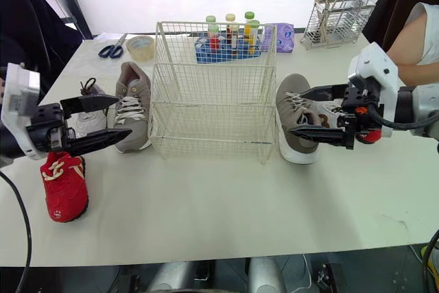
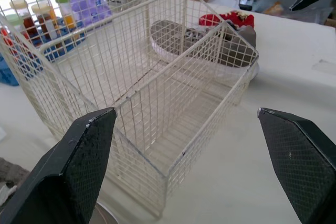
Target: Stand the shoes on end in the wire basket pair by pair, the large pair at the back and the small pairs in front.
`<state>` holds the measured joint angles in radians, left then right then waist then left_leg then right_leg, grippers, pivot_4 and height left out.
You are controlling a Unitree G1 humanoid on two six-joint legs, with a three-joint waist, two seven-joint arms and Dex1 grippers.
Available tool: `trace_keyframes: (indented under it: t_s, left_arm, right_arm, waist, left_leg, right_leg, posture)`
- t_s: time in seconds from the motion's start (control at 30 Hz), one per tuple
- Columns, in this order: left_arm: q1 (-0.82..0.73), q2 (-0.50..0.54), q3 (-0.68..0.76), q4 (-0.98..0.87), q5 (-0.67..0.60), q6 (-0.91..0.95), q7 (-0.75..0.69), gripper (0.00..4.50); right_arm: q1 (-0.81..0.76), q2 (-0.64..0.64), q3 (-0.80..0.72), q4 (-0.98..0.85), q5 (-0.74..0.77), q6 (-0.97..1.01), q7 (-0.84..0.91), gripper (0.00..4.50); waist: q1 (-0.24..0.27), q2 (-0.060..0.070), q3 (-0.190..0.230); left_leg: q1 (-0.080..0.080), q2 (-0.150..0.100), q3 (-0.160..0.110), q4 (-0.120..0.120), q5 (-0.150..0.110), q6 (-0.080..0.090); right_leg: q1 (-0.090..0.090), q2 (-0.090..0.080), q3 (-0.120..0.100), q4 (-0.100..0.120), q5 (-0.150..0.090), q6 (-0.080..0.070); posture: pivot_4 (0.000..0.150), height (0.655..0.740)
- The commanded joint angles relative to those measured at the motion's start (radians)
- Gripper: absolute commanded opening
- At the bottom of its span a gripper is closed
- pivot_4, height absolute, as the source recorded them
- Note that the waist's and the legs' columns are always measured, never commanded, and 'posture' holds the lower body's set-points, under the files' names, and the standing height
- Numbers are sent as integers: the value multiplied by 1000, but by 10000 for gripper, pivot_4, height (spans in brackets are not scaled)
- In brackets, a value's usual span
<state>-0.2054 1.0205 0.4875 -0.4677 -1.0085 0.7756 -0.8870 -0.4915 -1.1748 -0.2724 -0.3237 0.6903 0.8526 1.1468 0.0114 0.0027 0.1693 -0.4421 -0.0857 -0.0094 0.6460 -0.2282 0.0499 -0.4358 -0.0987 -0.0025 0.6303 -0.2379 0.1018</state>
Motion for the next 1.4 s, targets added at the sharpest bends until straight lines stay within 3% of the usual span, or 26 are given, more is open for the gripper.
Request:
trace_keyframes:
  t_s: [0.03,0.23,0.53,0.77,1.1,1.23,1.4]
  left_arm:
    - [-27,1,-4,9,10,-22,-12,44552]
    - [-124,-30,-111,55,34,-37,-40,44552]
    - [-246,-80,-239,146,111,-77,-110,44552]
    - [-280,-102,-271,166,152,-93,-134,44552]
    - [-272,-111,-251,133,165,-82,-121,44552]
    - [-266,-110,-242,120,166,-79,-107,45000]
    - [-267,-109,-238,116,164,-77,-98,45000]
  right_arm:
    - [-12,4,-21,-23,-13,3,-71,45000]
    - [-20,78,-25,-53,-82,161,-374,45000]
    - [52,396,-173,-351,-88,585,-788,45000]
    - [176,573,-86,-385,-260,501,-1005,45000]
    - [237,749,-73,-295,-315,396,-1065,45000]
    - [208,800,-82,-273,-315,408,-1086,32356]
    - [163,827,-102,-284,-314,426,-1098,10485]
  waist:
    - [0,0,0]
    - [2,0,0]
    - [1,0,0]
    - [2,-1,0]
    - [1,-2,-1]
    - [-1,-2,-1]
    - [-4,-2,-1]
  left_leg:
    - [0,0,0,0,0,0]
    - [0,0,0,0,0,0]
    - [-1,0,0,0,1,0]
    - [0,-1,0,1,1,0]
    - [4,-1,0,1,3,2]
    - [4,-1,0,0,3,2]
    - [6,-1,0,0,3,1]
  right_leg:
    - [0,0,0,0,0,0]
    - [0,0,0,0,0,0]
    - [-1,1,0,0,0,0]
    - [0,1,0,1,0,1]
    - [5,2,-1,1,2,3]
    - [5,2,0,1,2,4]
    - [6,2,-1,1,2,4]
  posture:
    - [1500,7400]
    - [1500,7400]
    - [1500,7400]
    - [1500,7400]
    - [1500,7400]
    - [1500,7400]
    - [1500,7400]
